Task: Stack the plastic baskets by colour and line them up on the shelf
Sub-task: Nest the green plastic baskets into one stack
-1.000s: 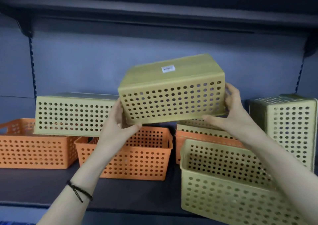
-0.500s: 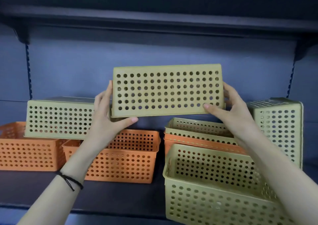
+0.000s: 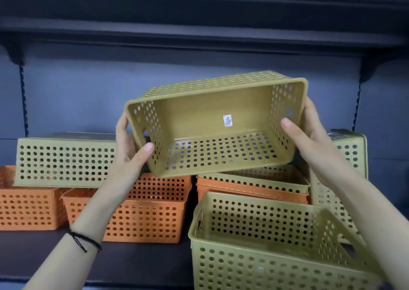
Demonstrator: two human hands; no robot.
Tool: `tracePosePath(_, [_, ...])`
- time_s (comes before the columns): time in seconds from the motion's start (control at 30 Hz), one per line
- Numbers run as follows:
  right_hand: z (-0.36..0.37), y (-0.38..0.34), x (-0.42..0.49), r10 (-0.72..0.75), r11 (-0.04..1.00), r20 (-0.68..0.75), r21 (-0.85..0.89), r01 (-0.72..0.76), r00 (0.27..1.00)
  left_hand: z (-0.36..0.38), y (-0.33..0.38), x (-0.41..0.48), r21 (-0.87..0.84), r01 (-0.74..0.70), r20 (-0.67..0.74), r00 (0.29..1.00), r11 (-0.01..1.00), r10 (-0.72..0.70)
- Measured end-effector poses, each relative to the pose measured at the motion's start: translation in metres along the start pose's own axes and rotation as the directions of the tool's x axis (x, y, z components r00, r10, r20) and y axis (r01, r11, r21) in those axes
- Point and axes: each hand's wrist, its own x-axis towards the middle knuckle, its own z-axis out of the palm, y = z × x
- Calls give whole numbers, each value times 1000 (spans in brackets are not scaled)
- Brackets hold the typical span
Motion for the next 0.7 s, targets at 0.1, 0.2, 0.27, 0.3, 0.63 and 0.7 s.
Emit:
tracePosePath(0.1, [-11,8,-6,41,999,-60,-5,-41,997,5,4,1,-54,27,93,995,998,-22])
tracePosePath(0.2, [-21,17,-13,90,996,-105,39,-86,990,20,8,2,-80,85,120,990,993,-75])
tracePosePath(0.27, [-29,23,-20,116,992,-76,65,-111,990,32,7,2,-154,146,37,989,977,-142])
tracePosePath(0.3, [-32,26,-26,119,991,-60,63,-115,991,37,7,2,-228,187,-10,981,955,-195])
tracePosePath(0.63, [-60,31,-79,111,992,-145,-35,-118,983,59,20,-24,-272,391,263,909,879,-323])
tracePosePath(0.7, [-66,30,-89,106,994,-203,-5,-109,973,67,19,-32,-245,388,268,908,889,-322])
